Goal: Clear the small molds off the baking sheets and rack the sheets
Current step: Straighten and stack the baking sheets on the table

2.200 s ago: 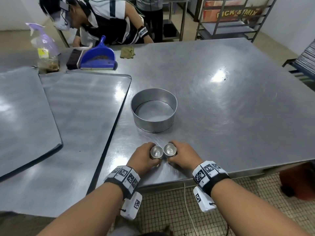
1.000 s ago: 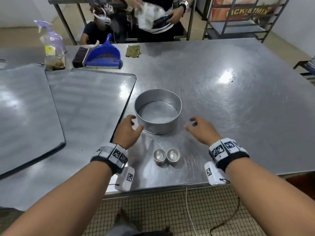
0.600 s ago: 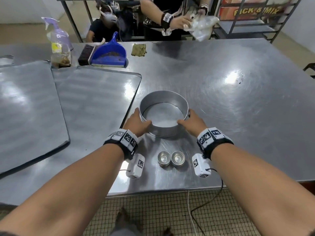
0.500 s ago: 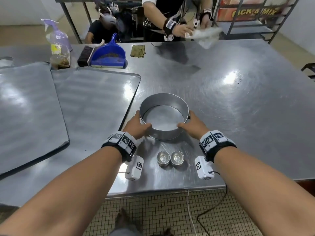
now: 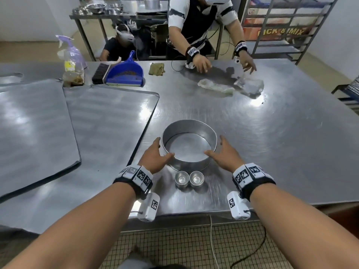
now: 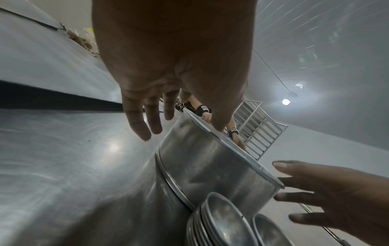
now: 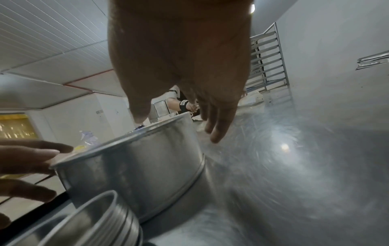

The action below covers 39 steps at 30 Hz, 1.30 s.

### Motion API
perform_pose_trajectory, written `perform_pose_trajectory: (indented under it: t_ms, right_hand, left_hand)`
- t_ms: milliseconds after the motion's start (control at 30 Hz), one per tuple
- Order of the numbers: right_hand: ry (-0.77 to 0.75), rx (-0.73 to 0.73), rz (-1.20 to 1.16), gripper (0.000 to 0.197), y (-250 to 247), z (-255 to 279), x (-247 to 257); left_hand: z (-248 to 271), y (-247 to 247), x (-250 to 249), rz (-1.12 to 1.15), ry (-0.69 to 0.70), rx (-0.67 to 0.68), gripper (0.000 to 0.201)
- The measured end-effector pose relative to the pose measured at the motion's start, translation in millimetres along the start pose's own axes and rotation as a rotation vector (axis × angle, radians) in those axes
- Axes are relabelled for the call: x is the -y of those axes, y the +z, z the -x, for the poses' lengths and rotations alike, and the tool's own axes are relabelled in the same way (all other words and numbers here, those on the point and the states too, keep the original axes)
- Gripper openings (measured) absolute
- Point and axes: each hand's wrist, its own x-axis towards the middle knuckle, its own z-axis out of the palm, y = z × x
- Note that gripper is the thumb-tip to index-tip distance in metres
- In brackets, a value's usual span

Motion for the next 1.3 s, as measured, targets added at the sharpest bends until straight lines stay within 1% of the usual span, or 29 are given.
perform_pose_trajectory:
  t_ms: [33, 67, 133, 233, 333, 433, 500, 567, 667, 767, 867, 967, 1033, 1167, 1300]
  right_hand:
    - [-0.010, -0.051, 0.032, 0.091, -3.9, 0.8, 5.6]
    - [-0.031, -0.105, 0.051, 0.088, -7.4, 2.3, 13.2]
    - [-0.096, -0.187, 0.054, 0.075, -9.5, 5.7, 33.2]
    - [-0.205, -0.216, 0.067, 0.054, 5.3, 7.0, 71.4]
    - [-0.286, -0.160, 0.047, 0.045, 36.1, 9.2, 119.7]
    - [-0.351, -0.043, 0.040, 0.044, 79.2, 13.8, 169.5]
    - [-0.393, 0.040, 0.063, 0.047, 113.4, 16.7, 203.1]
    - [-0.415, 0.117, 0.069, 0.050, 151.5, 19.9, 236.3]
    - [-0.411, 0.222, 0.067, 0.051, 208.7, 27.6, 284.0]
    - [-0.388, 0.284, 0.063, 0.051, 260.3, 28.6, 325.4]
    - [-0.365, 0.302, 0.101, 0.054, 301.8, 16.6, 358.7]
    - [-0.303, 0.309, 0.130, 0.058, 332.3, -0.7, 379.9]
    - [-0.250, 0.307, 0.160, 0.063, 348.6, -10.7, 385.3]
    - [-0.160, 0.330, 0.205, 0.073, 375.9, -27.1, 388.1]
    - [-0.135, 0.335, 0.251, 0.077, 394.0, -40.0, 385.6]
  left_hand:
    - [1.6, -2.9, 0.9, 0.013, -0.014, -0.020, 0.086]
    - [3.8, -7.1, 1.8, 0.027, -0.029, -0.041, 0.088]
    - [9.4, -18.3, 5.7, 0.026, -0.037, -0.097, 0.083]
    - [17.1, -42.3, 19.0, 0.020, -0.047, -0.163, 0.072]
    - [23.2, -79.0, 43.9, 0.022, -0.075, -0.217, 0.056]
    - [32.7, -126.7, 81.9, 0.027, -0.127, -0.294, 0.045]
    - [41.2, -163.6, 113.8, 0.047, -0.184, -0.357, 0.043]
    - [52.4, -202.7, 149.4, 0.082, -0.235, -0.427, 0.046]
    - [71.5, -261.7, 205.0, 0.025, -0.310, -0.508, 0.041]
    - [85.6, -318.9, 259.3, -0.016, -0.370, -0.576, 0.044]
    - [91.0, -370.2, 314.8, -0.070, -0.444, -0.598, 0.050]
    - [94.8, -410.6, 361.3, -0.161, -0.576, -0.584, 0.058]
    - [96.7, -428.6, 386.5, -0.194, -0.649, -0.565, 0.060]
    - [97.7, -450.1, 426.4, -0.217, -0.699, -0.533, 0.063]
    - [93.0, -456.1, 448.2, -0.137, -0.749, -0.525, 0.072]
